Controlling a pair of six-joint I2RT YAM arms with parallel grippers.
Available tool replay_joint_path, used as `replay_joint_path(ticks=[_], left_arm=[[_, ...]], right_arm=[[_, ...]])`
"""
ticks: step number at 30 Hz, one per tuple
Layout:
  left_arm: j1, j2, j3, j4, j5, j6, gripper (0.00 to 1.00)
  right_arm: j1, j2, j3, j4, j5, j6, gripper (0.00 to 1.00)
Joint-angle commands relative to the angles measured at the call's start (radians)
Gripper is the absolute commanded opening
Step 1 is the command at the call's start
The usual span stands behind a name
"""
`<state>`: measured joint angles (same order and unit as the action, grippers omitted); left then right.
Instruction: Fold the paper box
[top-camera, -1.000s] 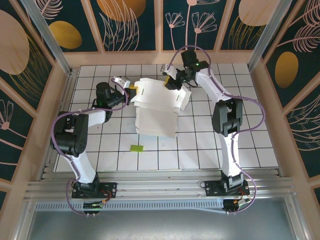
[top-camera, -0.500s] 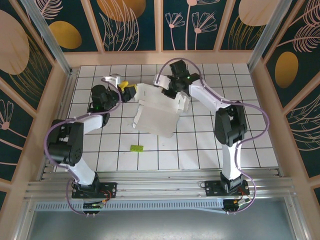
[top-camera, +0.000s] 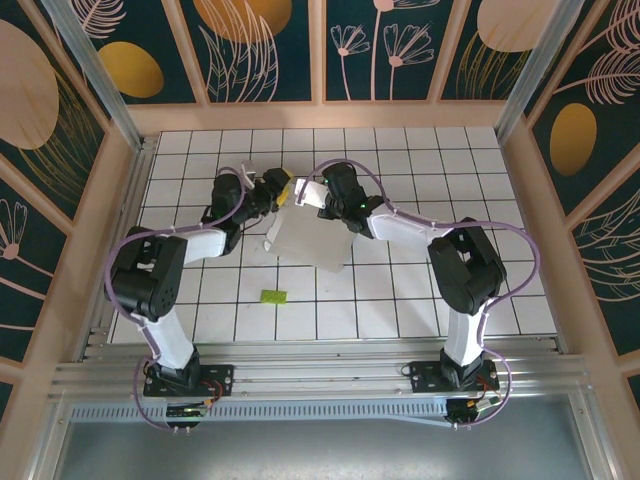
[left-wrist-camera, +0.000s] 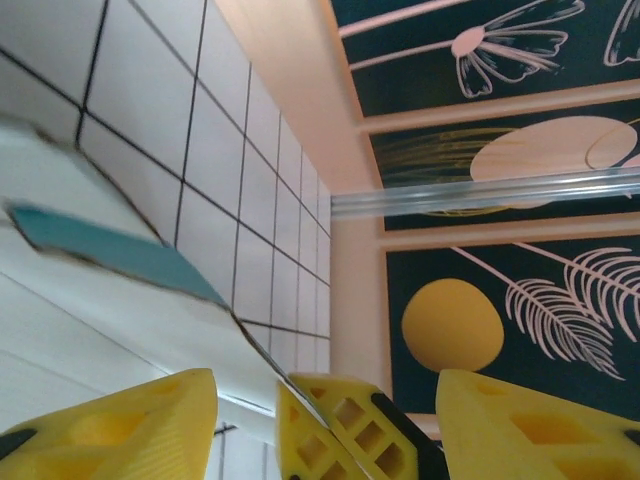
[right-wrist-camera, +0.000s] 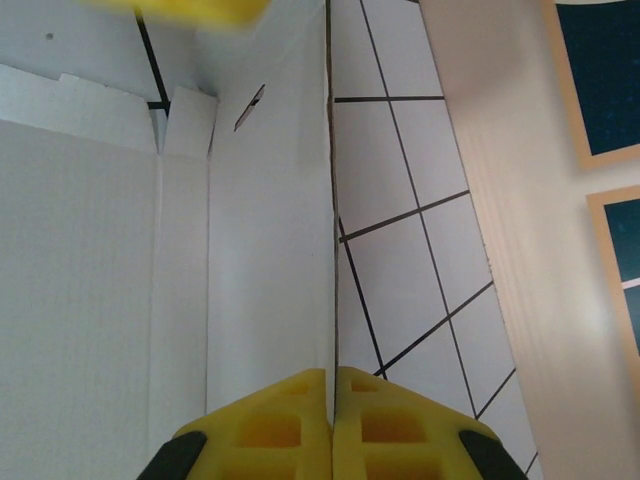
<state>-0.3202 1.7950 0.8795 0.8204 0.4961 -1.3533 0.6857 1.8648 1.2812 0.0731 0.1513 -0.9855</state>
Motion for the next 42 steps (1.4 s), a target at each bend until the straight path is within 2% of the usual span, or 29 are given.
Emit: replay_joint_path(ticks=[1, 4, 5, 8, 10, 14, 16, 19, 22, 28, 30, 32, 35, 38, 42], left_arm=[[-0.005, 0.041, 0.048, 0.128, -0.007, -0.191, 0.60], [-0.005, 0.096, 0.053, 0.181, -0.032, -0.231, 0.58], [-0.005, 0.116, 0.062, 0.190, -0.029, -0.238, 0.53], [-0.005, 0.174, 0.083, 0.263, -0.012, -0.282, 0.31], [-0.005, 0.195, 0.086, 0.300, -0.011, -0.302, 0.22], [-0.005, 0.198, 0.088, 0.266, -0.021, -0.272, 0.07], [-0.006, 0.195, 0.119, 0.212, -0.028, -0.239, 0.01], [-0.006, 0.191, 0.132, 0.149, -0.038, -0.199, 0.00], [-0.005, 0.204, 0.143, 0.136, -0.039, -0.191, 0.00], [-0.005, 0.228, 0.188, 0.080, -0.045, -0.150, 0.00], [-0.006, 0.237, 0.204, 0.062, -0.045, -0.138, 0.00], [-0.006, 0.242, 0.216, 0.051, -0.045, -0.128, 0.00], [-0.007, 0.249, 0.231, 0.032, -0.046, -0.111, 0.00], [-0.007, 0.254, 0.233, 0.020, -0.051, -0.101, 0.00], [-0.007, 0.264, 0.231, 0.017, -0.053, -0.099, 0.00]], right_arm=[[0.014, -0.028, -0.038, 0.047, 0.001, 0.055, 0.05], [0.021, -0.029, -0.052, 0.062, -0.017, 0.068, 0.06], [0.023, -0.029, -0.055, 0.065, -0.021, 0.072, 0.06], [0.025, -0.027, -0.055, 0.063, -0.031, 0.090, 0.06], [0.024, -0.024, -0.054, 0.067, -0.034, 0.114, 0.07], [0.025, -0.027, -0.045, 0.055, -0.068, 0.155, 0.12], [0.023, -0.032, -0.038, 0.052, -0.084, 0.182, 0.17], [0.021, -0.043, -0.016, 0.029, -0.098, 0.242, 0.30], [0.008, -0.065, 0.043, -0.057, -0.169, 0.366, 0.41], [-0.132, -0.066, 0.209, -0.184, -0.551, 0.828, 0.57], [-0.223, -0.018, 0.274, -0.212, -0.705, 0.985, 0.58], [-0.281, 0.053, 0.358, -0.265, -0.800, 1.098, 0.59], [-0.327, 0.197, 0.534, -0.412, -0.885, 1.140, 0.59], [-0.336, 0.323, 0.687, -0.520, -0.944, 1.115, 0.59], [-0.335, 0.426, 0.796, -0.589, -1.027, 1.089, 0.65]])
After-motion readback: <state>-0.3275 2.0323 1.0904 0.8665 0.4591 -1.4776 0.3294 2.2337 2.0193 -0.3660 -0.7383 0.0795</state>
